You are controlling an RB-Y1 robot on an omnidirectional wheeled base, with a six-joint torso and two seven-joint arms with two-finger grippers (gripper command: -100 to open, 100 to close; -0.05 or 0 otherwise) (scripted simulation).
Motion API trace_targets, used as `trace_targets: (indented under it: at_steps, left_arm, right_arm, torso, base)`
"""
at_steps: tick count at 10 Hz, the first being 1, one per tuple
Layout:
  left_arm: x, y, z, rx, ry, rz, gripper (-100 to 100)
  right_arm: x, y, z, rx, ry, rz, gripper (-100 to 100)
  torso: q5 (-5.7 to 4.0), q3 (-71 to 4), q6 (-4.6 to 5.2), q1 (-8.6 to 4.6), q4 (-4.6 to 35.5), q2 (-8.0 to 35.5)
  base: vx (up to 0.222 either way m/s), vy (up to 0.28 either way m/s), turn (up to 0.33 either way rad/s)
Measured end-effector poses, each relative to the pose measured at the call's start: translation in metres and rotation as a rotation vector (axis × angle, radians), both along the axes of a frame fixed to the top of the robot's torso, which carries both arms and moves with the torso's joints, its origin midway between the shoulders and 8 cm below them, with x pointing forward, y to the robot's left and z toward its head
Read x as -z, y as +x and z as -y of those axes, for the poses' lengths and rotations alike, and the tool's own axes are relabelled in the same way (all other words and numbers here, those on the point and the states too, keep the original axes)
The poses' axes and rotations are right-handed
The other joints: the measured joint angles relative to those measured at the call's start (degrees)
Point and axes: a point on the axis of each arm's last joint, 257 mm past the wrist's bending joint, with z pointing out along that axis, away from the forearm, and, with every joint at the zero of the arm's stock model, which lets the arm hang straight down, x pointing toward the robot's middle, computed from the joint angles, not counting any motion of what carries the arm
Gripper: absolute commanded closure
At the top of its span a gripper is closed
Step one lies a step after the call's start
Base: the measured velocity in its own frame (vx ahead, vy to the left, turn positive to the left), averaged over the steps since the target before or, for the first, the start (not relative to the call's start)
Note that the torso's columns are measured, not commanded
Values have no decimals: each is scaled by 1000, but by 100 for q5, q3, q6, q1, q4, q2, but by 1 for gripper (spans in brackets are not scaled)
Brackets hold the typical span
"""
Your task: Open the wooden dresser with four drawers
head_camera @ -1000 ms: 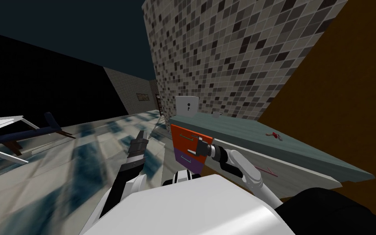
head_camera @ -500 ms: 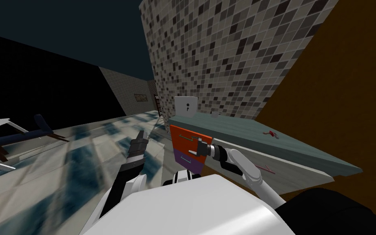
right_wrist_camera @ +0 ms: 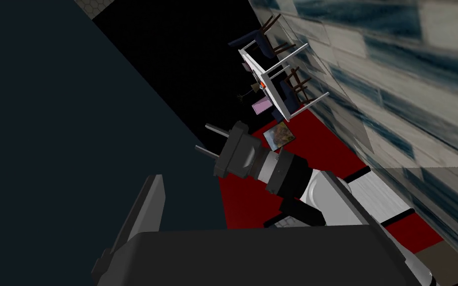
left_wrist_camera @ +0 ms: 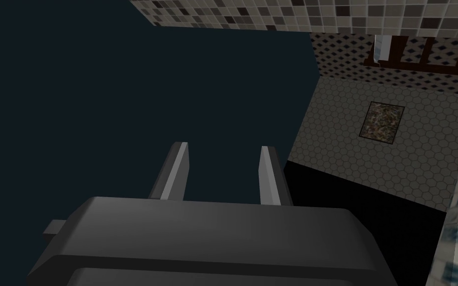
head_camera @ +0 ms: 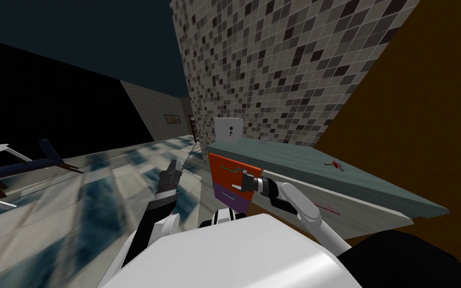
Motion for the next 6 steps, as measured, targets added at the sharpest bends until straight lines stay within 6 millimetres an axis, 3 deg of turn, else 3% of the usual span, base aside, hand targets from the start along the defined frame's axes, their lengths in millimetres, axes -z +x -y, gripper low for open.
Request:
trace_targets:
  at_steps: [3,6]
  left_arm:
    - [0,0,0,0,0,0,0]
    - [0,0,0,0,0,0,0]
  right_arm:
    - [23,5,10,-3,-138,48,-100]
    - [25,6,11,-1,-158,56,-100]
  torso:
    - [3,-8,0,10,-4,-12]
    - [-3,6,0,-7,3,8]
  base:
    - [33,42,-102]
    - [-4,-4,16]
